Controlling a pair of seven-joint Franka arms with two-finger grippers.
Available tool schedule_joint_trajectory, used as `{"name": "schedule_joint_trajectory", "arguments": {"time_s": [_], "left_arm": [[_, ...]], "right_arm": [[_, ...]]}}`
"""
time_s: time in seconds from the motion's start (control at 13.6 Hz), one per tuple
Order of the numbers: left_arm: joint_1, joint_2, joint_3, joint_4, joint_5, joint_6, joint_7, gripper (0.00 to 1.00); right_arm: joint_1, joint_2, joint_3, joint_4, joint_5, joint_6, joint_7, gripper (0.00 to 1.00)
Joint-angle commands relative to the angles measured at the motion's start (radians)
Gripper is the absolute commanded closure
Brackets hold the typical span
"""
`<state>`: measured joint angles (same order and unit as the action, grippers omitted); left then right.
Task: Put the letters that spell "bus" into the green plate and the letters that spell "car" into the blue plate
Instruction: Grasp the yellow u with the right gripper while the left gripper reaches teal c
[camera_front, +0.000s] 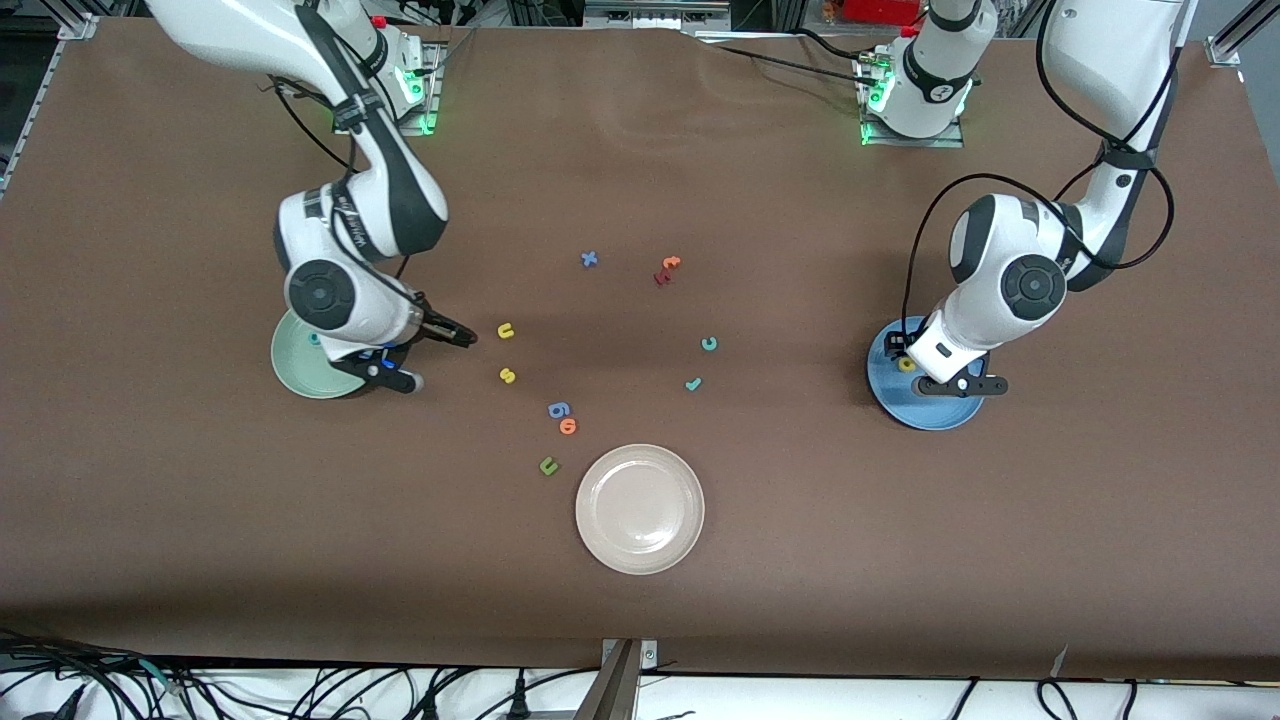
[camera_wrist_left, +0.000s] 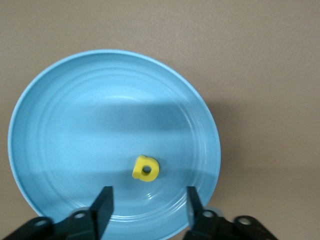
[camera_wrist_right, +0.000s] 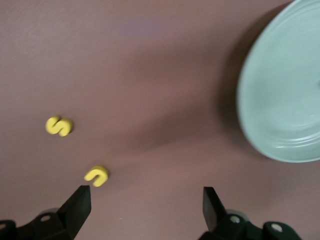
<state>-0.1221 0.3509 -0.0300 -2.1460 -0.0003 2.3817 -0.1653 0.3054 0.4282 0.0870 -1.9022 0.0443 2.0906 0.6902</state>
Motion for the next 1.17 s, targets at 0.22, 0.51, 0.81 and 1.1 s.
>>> {"name": "schedule_joint_trajectory", "arguments": {"time_s": [0.22,0.51,0.81,1.1], "left_arm": [[-0.060,-0.012,-0.054,0.017,0.009,-0.007,-0.124,0.00],[-0.190,0.066,-0.094,0.046,0.009,0.082,-0.394,0.00],[-0.287,0.166,-0.096,0.200,0.008,0.076,-0.539,0.00],[-0.358,0.298,-0.096,0.383,0.006,0.021,-0.625,0.00]], "right_arm": [[0.069,0.040,0.010,-0.061,0.005,0.145,-0.141,0.01],[0.077,0.044,0.031,-0.199,0.003,0.383,-0.241,0.01],[0.092,0.057,0.030,-0.204,-0.006,0.430,-0.310,0.06],[0.093,0.060,0.030,-0.205,-0.081,0.473,-0.330,0.13]]}}
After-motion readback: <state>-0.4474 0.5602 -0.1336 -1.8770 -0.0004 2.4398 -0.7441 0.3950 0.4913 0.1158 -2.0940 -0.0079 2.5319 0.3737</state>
